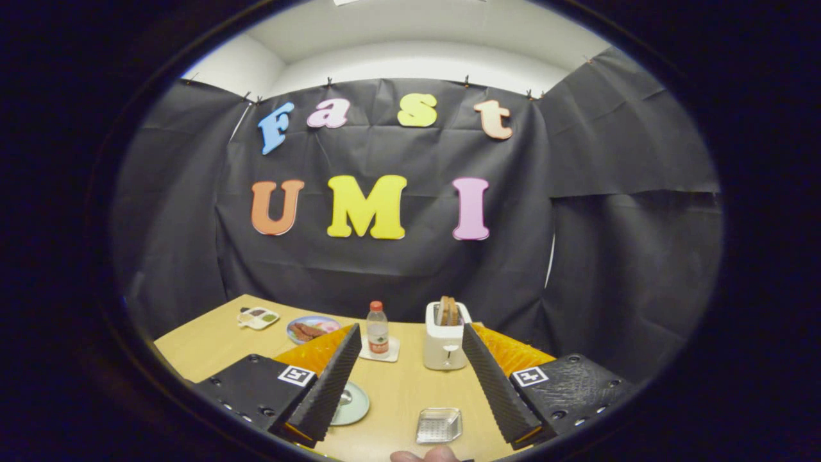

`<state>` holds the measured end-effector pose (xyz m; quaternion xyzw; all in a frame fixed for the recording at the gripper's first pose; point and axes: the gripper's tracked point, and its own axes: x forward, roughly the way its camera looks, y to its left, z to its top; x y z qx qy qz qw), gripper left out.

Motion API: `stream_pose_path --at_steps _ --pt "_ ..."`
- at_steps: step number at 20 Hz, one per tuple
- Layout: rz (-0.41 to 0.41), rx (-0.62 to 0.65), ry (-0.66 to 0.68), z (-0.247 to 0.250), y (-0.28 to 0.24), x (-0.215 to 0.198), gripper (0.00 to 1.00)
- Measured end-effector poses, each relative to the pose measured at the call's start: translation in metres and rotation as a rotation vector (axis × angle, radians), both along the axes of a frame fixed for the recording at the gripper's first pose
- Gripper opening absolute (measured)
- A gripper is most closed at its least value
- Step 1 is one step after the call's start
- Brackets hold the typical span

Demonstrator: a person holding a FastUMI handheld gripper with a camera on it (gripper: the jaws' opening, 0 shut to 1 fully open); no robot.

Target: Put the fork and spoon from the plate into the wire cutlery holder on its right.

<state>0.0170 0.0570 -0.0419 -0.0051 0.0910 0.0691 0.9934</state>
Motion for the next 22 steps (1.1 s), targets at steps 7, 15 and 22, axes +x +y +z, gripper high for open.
stream_pose_path --at_steps 7,15,22 --pt "0.056 -0.019 0.214 -0.08 0.067 0.012 0.96" --pt "0.045 -0.101 0.513 -0.21 0.122 0.021 0.96" --pt "0.008 -0.12 0.687 -0.293 0.141 0.031 0.95"
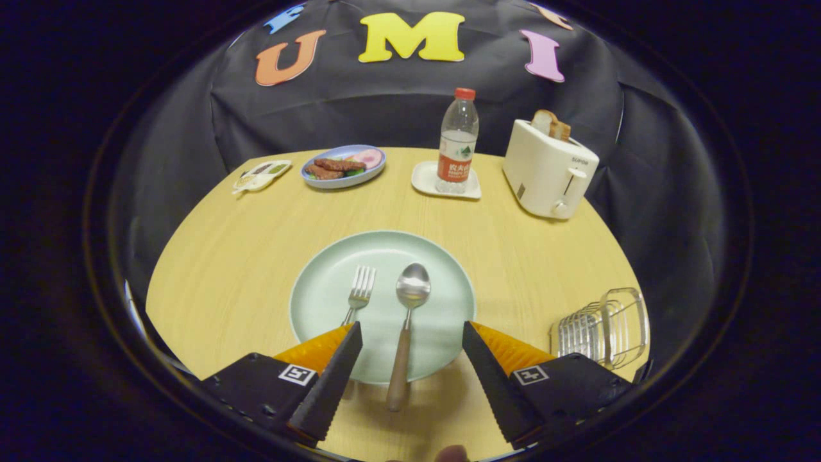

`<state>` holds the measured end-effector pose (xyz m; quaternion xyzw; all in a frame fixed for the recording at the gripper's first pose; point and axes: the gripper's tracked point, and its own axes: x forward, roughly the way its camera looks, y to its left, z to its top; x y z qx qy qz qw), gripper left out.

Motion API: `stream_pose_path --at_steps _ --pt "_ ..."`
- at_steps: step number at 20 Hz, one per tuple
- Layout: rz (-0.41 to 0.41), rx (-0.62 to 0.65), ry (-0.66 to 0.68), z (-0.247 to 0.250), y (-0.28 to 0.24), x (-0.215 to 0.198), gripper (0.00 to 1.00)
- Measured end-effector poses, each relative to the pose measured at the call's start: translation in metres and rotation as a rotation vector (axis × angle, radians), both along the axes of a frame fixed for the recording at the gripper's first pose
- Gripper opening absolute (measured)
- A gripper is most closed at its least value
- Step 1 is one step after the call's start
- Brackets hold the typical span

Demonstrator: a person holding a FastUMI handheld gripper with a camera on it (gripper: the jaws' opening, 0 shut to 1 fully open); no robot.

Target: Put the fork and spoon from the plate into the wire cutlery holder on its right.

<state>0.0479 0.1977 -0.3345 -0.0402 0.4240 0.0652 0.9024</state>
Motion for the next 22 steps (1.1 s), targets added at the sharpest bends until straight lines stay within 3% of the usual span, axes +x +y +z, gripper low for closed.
stream_pose_path --at_steps 2,5,8,9,12,13,22 --pt "-0.009 -0.013 0.026 -0.012 0.0 0.003 0.93" --pt "-0.024 -0.025 0.083 -0.032 0.001 0.007 0.64" --pt "-0.045 -0.015 0.119 -0.04 0.002 0.009 0.45" --pt "-0.043 -0.013 0.123 -0.039 0.003 0.009 0.28" --pt "-0.035 -0.025 0.143 -0.033 0.004 0.006 0.17" --pt "-0.038 -0.011 0.155 -0.04 0.004 0.008 0.05" --pt "-0.009 0.055 0.258 0.037 -0.028 -0.014 0.0"
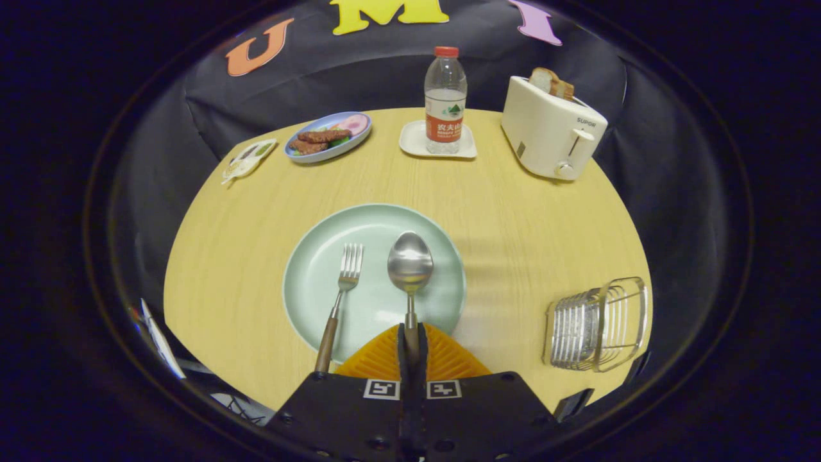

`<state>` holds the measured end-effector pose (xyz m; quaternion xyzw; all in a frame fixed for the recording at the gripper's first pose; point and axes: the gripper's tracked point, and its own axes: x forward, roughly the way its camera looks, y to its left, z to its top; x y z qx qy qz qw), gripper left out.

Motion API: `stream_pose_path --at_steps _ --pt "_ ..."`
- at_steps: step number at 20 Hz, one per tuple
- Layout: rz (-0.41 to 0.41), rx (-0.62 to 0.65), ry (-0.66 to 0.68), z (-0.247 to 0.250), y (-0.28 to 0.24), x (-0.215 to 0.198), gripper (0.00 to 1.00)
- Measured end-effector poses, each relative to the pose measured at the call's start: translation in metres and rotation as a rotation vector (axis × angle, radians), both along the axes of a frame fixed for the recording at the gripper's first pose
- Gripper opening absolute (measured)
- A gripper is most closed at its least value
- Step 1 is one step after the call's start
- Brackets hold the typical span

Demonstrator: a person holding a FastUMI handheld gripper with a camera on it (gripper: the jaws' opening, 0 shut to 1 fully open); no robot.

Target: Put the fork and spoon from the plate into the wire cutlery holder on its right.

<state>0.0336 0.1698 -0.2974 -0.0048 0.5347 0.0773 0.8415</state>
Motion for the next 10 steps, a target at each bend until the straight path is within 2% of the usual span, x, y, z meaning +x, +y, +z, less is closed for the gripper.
stream_pose_path --at_steps 3,6,10 --pt "0.001 -0.016 0.005 0.041 -0.045 -0.008 0.0" --pt "-0.054 -0.019 0.029 0.073 -0.1 -0.017 0.0" --pt "-0.114 -0.041 0.105 0.082 -0.165 -0.039 0.01"
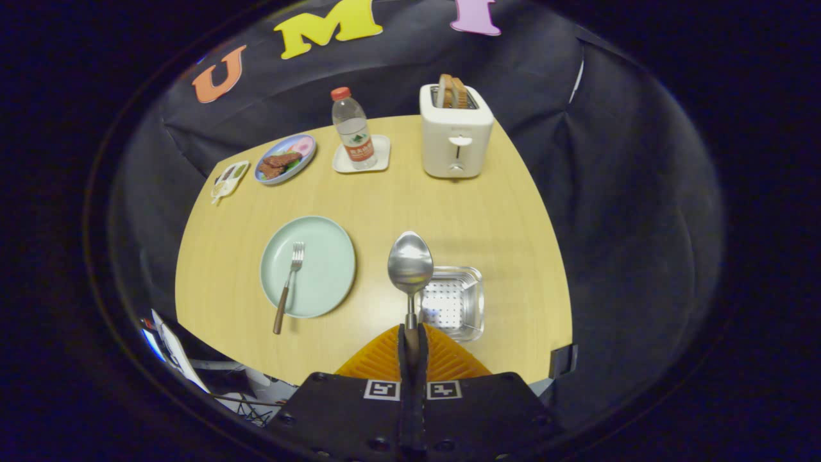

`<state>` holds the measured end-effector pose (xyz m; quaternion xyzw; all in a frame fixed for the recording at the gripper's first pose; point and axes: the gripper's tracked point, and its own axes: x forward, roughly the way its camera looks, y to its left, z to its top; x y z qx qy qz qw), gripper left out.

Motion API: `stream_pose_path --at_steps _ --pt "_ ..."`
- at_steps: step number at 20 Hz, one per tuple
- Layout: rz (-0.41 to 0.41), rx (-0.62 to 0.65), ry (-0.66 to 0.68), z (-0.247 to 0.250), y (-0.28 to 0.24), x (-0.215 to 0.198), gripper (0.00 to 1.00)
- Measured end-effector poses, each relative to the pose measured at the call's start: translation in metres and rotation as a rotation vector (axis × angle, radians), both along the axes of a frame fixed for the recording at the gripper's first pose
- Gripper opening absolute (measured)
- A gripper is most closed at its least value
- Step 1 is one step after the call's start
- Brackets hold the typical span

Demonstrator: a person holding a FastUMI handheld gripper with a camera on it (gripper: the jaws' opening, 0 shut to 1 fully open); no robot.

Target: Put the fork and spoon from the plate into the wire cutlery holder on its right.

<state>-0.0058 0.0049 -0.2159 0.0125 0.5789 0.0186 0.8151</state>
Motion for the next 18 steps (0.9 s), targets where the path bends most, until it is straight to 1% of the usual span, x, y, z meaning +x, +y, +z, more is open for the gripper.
stream_pose_path --at_steps 4,9,14,15,16,18 --pt "-0.006 0.005 0.105 -0.015 -0.026 -0.013 0.01" --pt "-0.026 0.05 0.198 -0.033 -0.026 -0.015 0.01" --pt "-0.082 0.087 0.244 -0.046 -0.027 -0.009 0.01" --pt "-0.098 0.093 0.247 -0.051 -0.026 -0.008 0.05" --pt "-0.107 0.103 0.248 -0.052 -0.025 -0.007 0.05" --pt "-0.114 0.108 0.234 -0.053 -0.025 -0.001 0.13"
